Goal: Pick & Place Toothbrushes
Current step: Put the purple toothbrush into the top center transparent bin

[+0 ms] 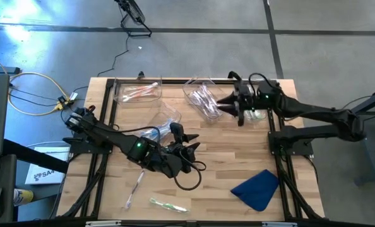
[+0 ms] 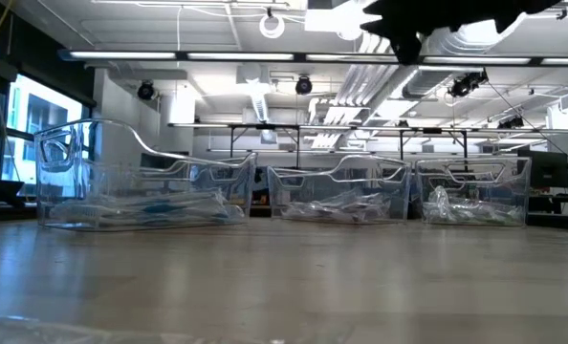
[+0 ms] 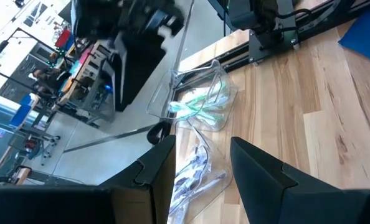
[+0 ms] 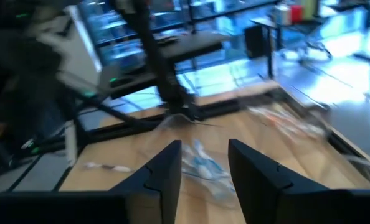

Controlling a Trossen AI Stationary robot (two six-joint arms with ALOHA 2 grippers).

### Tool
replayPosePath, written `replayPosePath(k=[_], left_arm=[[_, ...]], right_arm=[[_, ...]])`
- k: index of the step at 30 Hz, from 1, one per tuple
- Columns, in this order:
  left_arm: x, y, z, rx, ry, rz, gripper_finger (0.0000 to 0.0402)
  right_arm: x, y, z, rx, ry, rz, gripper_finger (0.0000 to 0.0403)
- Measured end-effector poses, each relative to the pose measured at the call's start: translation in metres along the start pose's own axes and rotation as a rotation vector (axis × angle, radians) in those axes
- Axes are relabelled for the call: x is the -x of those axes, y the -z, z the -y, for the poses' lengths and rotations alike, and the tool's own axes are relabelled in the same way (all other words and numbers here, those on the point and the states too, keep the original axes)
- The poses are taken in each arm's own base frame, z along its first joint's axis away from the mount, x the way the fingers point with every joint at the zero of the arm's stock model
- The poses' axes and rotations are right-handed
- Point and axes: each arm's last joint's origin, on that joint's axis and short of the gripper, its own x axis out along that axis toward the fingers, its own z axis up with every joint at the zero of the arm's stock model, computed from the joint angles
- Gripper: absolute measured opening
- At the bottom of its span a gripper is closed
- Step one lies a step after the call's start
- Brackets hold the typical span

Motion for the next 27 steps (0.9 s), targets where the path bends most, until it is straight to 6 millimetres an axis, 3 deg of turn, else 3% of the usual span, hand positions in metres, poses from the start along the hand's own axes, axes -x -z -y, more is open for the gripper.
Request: replayPosePath(k=[15,21,27], left_arm=[[0.0,0.0,0.0,0.0,0.008,0.002,0.0148],[0.0,-0.001,0.004,-0.003,0.127,0.031,0.0148],[0.002,-0.002,0.01,-0.001,0.346,0.089,0.0148]], right_arm=[[0.002,0.003,-0.054,0.083,-0.222,0.0,0.0037],[0.0,0.013,-0.073,0.088,-0.303,-0.069,0.0007],[0.002,0.022,-0.095,0.119,-0.367,-0.121,0.0005]])
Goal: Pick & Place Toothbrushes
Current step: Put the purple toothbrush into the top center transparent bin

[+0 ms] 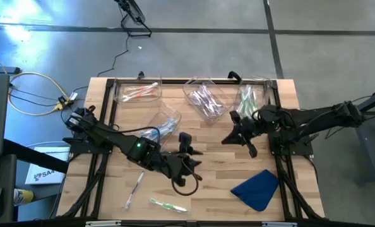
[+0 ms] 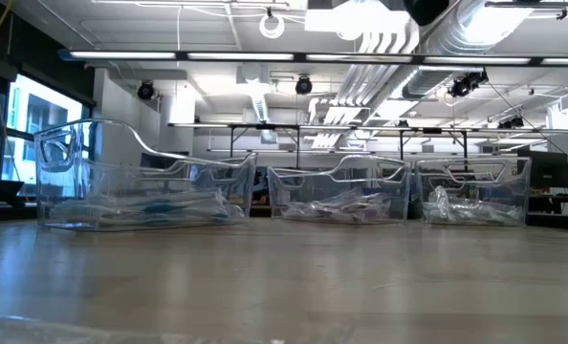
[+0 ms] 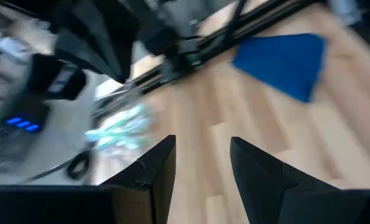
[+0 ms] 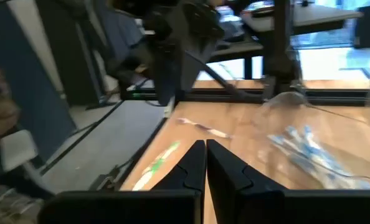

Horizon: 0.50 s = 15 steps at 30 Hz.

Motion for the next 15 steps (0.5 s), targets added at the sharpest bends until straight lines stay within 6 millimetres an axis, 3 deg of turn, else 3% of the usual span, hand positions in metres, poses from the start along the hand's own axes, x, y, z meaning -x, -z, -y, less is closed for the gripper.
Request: replayPosePath(k=[8,15], left_arm=[[0.001,-0.002,0.006,0.004,0.223,0.057,0.0148],[0.001,0.001,0.008,0.039,0.261,0.027,0.0148]], right_arm=[[-0.012,0.008,-0.028,0.023,-0.041,-0.035,0.0005],[-0.029,0.023,-0.039,0.056,0.051,-0.109,0.0005]])
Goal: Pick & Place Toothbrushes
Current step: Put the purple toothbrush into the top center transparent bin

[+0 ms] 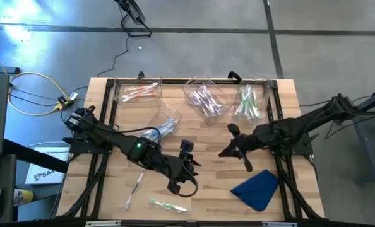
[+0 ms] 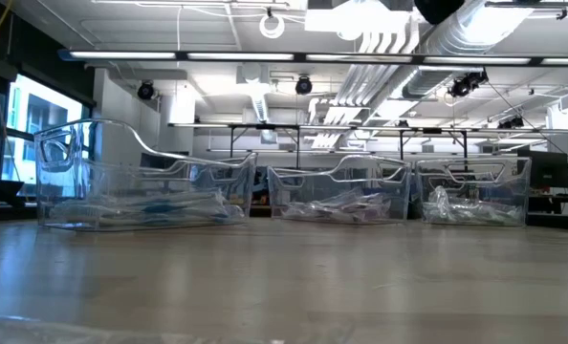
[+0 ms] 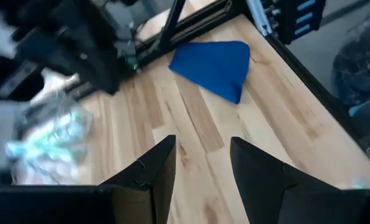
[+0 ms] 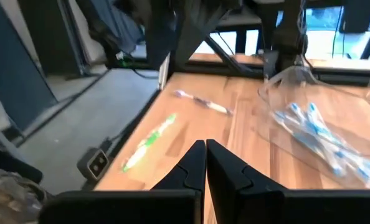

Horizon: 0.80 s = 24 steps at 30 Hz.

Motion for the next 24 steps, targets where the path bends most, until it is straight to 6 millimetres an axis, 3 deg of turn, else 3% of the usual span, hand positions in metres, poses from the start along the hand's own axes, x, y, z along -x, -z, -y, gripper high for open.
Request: replayPosePath(k=[3,11,20,24], left_arm=[[0.0,0.001,0.0,0.087,-0.013,-0.015,0.0148],[0.001,0.0,0.002,0.097,0.001,-0.002,0.0148],[0.001,0.0,0.002,0.083,0.003,0.0,0.0148],[0.0,0.0,-0.002,0.009,-0.081,-0.008,0.0148]], right_arm=[[-0.007,0.005,-0.006,0.01,0.009,-0.03,0.0005],[-0.015,0.01,-0.011,0.021,-0.009,-0.052,0.0005],[-0.015,0.008,-0.011,0.043,-0.012,-0.027,0.0005],[-0.015,0.005,-0.012,0.041,-0.018,-0.002,0.0005]])
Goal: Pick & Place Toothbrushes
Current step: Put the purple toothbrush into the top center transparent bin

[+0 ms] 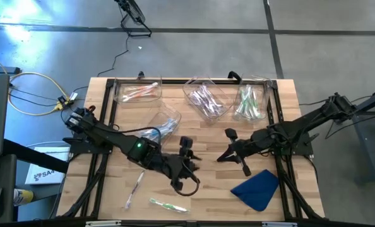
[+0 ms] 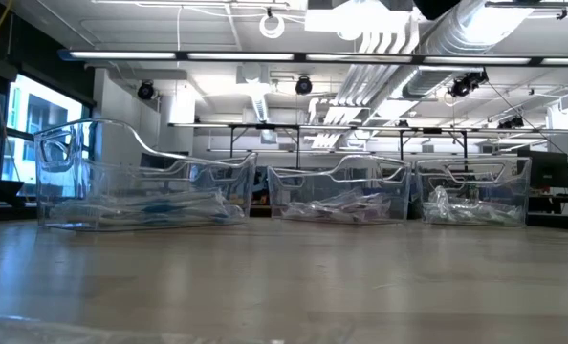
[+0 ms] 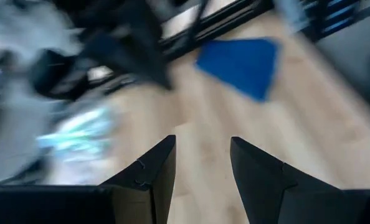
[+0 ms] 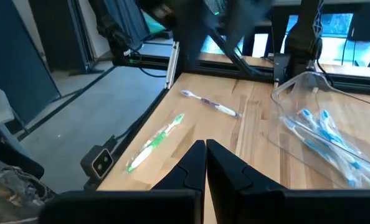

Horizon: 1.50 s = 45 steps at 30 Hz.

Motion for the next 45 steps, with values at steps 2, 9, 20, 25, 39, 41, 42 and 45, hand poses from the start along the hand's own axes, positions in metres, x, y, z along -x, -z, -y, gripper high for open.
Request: replayPosePath(k=[2,9,20,25,39,41,42,45], left_arm=[[0.002,0.0,0.002,-0.051,-0.101,-0.021,0.0148],[0.025,0.0,0.035,-0.15,-0.35,-0.085,0.0148],[0.027,0.046,0.062,0.002,-0.583,-0.122,0.0148],[0.015,0.079,0.08,0.052,-0.471,-0.177,0.0148],[0.007,0.062,0.099,0.402,0.113,-0.087,0.0148],[0.007,0.058,0.098,0.422,0.103,-0.046,0.0148],[0.007,0.057,0.098,0.431,0.105,-0.034,0.0148],[0.007,0.055,0.098,0.439,0.108,-0.019,0.0148]], right_arm=[[0.0,-0.001,0.0,-0.002,-0.003,0.009,0.0005],[0.0,-0.002,-0.002,-0.002,-0.011,0.021,0.0005],[0.0,-0.006,-0.002,-0.001,-0.015,0.059,0.0005],[0.0,-0.003,-0.002,-0.003,-0.043,0.028,0.0005],[0.0,0.002,-0.002,0.0,-0.032,-0.023,0.0005],[0.0,0.002,-0.002,0.0,-0.033,-0.022,0.0005],[0.0,0.002,-0.002,-0.001,-0.033,-0.023,0.0005],[0.0,0.002,-0.002,0.0,-0.033,-0.023,0.0005]])
